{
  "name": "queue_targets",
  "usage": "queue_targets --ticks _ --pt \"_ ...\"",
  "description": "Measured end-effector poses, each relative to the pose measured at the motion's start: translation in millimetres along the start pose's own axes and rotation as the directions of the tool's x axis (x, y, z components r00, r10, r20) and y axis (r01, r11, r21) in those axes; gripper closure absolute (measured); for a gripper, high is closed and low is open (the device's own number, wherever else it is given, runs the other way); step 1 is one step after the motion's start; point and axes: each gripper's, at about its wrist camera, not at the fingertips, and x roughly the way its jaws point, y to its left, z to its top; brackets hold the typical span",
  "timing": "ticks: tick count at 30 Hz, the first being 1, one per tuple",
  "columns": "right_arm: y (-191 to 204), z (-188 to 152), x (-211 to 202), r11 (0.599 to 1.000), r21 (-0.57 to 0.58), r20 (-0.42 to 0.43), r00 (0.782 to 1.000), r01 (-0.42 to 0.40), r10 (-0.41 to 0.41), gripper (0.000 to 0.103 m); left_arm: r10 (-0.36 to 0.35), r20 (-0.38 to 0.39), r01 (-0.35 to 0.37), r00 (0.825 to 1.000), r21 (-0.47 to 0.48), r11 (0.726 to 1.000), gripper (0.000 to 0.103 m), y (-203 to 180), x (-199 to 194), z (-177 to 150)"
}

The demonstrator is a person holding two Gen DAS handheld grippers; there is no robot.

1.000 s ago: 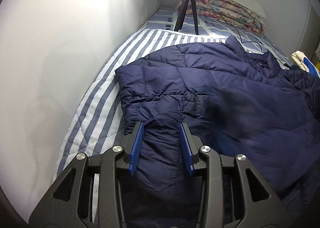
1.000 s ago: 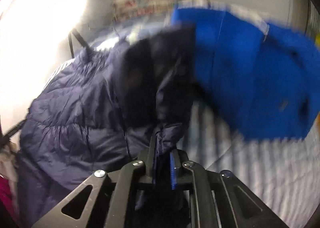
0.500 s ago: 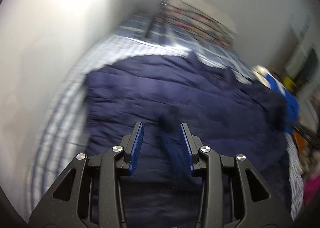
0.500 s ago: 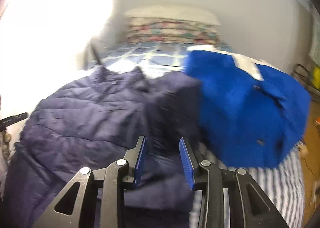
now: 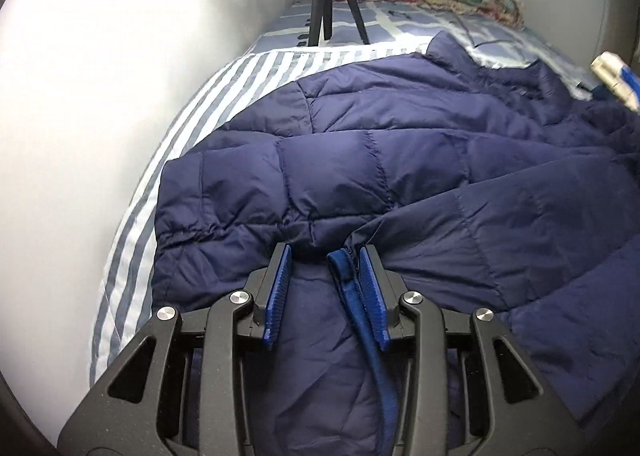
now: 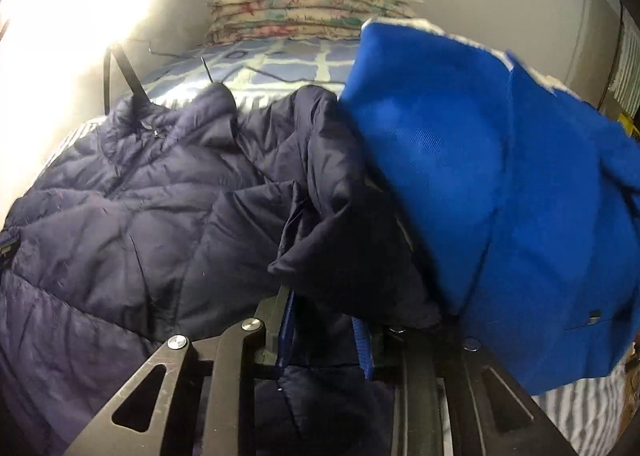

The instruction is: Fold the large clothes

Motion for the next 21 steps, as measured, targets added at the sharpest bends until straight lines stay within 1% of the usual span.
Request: queue_targets --ticks 1,2,3,5,6,7,8,9,11,12,13,14,15,16,18,21 --pt "1.1 -1.8 1.4 1.000 -0.005 -0.005 1.000 0.004 -0.004 0.077 0.000 0.004 0.000 1.000 -0.003 1.000 0.065 2.0 0.9 0.5" --pt "3.4 -2.9 1.1 1.000 -0.012 -0.003 1.000 0.011 -0.011 0.076 -0.016 0.005 0.016 1.000 -0.013 1.000 0.065 2.8 -1.3 1.7" --pt "4.7 -3.3 -2.2 1.000 -0.020 -0.002 1.000 0.013 -0.013 0.076 -0.064 0.005 0.064 0.998 -0.042 0.997 0.065 7.4 -5.6 2.1" --pt "3.1 -4.2 -11.9 1.000 -0.013 -0.001 1.000 -0.002 0.002 0.075 -0.169 -0.006 0.168 0.986 -0.106 0.980 0.065 21.6 -13.1 0.4" --pt "-1.0 -6.7 -22.9 1.000 0.004 0.008 1.000 -0.022 0.022 0.073 -0.215 -0.015 0.211 0.976 -0.138 0.968 0.062 28.3 -16.0 -1.3" --pt "-3.7 -8.7 -28.6 0.999 0.015 0.013 0.999 -0.035 0.035 0.070 -0.266 -0.030 0.257 0.963 -0.178 0.950 0.051 35.6 -19.3 -5.5" --pt "-7.3 -12.7 -37.3 0.998 0.028 0.019 0.999 -0.051 0.051 0.068 -0.286 -0.036 0.273 0.958 -0.202 0.940 0.042 39.9 -20.6 -8.3" --pt "-11.0 -17.7 -46.6 0.997 0.040 0.025 0.997 -0.072 0.071 0.066 -0.300 -0.045 0.284 0.953 -0.220 0.933 0.042 42.4 -20.5 -11.2" --pt "-15.9 -29.3 -60.9 0.994 0.047 0.024 0.995 -0.103 0.102 0.059 -0.297 -0.065 0.277 0.953 -0.214 0.937 0.042 38.0 -22.6 -15.9" --pt "-16.6 -37.3 -67.3 0.992 0.045 0.021 0.993 -0.117 0.116 0.059 -0.291 -0.071 0.271 0.954 -0.207 0.940 0.042 35.0 -22.0 -17.2" --pt "-15.9 -43.8 -70.5 0.991 0.040 0.014 0.992 -0.125 0.125 0.059 -0.288 -0.071 0.268 0.955 -0.206 0.941 0.048 31.9 -21.8 -18.4" --pt "-14.4 -51.0 -72.3 0.991 0.032 0.002 0.992 -0.127 0.127 0.059 -0.291 -0.068 0.272 0.954 -0.204 0.940 0.075 26.7 -18.1 -16.8" --pt "-12.4 -60.1 -73.2 0.992 0.020 -0.012 0.992 -0.124 0.124 0.059 -0.274 -0.081 0.255 0.958 -0.193 0.948 0.090 21.0 -14.6 -15.0" --pt "-10.5 -65.7 -72.2 0.993 0.009 -0.020 0.993 -0.116 0.117 0.059 -0.262 -0.087 0.243 0.961 -0.181 0.953 0.095 18.4 -11.9 -13.0" --pt "-8.8 -73.0 -70.4 0.995 -0.005 -0.028 0.995 -0.101 0.101 0.059 -0.225 -0.062 0.214 0.972 -0.145 0.966 0.098 10.6 -15.3 -8.2" --pt "-8.7 -73.0 -63.8 0.995 0.012 -0.024 0.995 -0.100 0.100 0.059 -0.161 0.039 0.164 0.986 -0.103 0.981 0.099 6.2 -29.5 6.1"
